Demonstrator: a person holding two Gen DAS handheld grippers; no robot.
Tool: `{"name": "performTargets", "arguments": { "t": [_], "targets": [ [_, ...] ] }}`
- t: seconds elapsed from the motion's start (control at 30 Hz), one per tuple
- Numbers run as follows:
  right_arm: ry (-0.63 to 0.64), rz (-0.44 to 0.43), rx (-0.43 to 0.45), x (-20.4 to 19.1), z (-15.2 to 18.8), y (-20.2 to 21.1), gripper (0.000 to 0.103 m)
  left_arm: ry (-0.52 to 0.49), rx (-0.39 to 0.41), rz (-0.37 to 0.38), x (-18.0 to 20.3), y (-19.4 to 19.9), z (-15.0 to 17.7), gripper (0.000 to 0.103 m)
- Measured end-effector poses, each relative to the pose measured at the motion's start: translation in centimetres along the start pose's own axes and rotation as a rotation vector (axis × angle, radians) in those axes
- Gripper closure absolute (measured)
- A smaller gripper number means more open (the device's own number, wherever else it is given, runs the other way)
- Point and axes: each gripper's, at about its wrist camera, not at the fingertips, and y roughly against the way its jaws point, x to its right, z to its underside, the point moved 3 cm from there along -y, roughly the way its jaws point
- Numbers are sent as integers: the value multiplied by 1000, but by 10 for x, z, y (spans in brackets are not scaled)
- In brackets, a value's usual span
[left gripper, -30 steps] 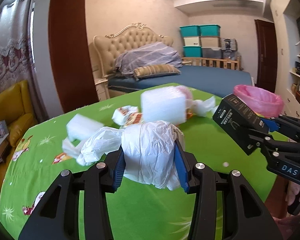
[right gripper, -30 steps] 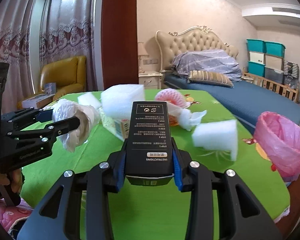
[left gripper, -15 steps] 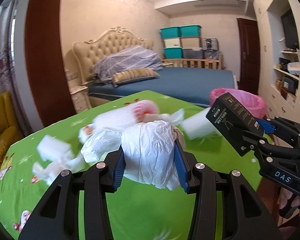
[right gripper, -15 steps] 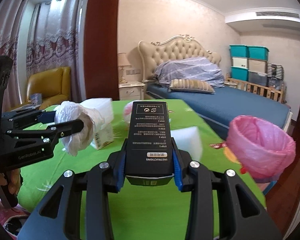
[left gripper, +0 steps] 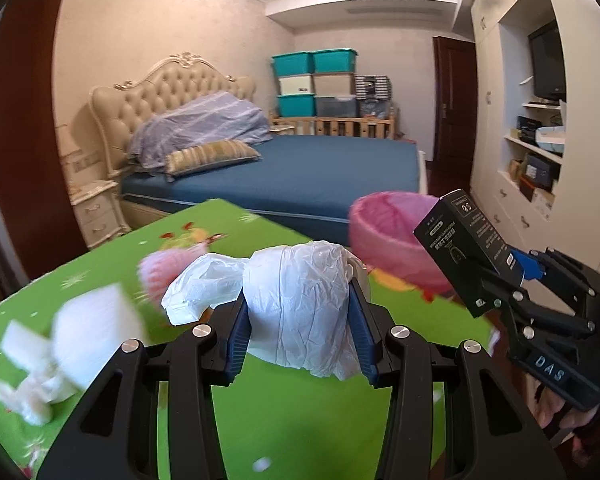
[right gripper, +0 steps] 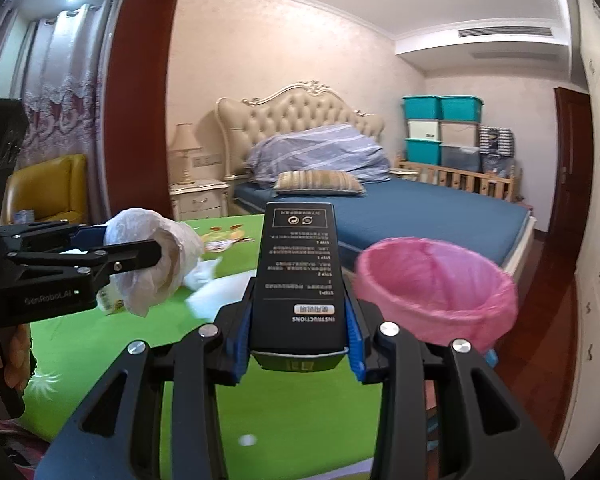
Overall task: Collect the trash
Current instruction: 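Carry the tissue bundle and black box toward the pink wastebasket, then open the left tool over the basket to drop the tissue while the right tool drops the black box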
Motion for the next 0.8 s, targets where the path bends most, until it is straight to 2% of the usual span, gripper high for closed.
{"name": "performTargets", "arguments": {
  "t": [0.23, 0.43, 0.63, 0.8],
  "targets": [
    [-12, 108, 6, 62, -10, -9, 66, 7, -23, 101, 38, -49, -38, 61],
    [-61, 164, -7, 119, -20, -30, 66, 44, -50, 192, 65, -98, -74, 61],
    [-98, 206, -24, 170, -25, -63, 66, 38, -69, 196, 90, -147, -99, 60],
    [-116, 217, -33, 194, -26, -86, 65, 45, -91, 208, 107, -183, -115, 60]
  ]
}}
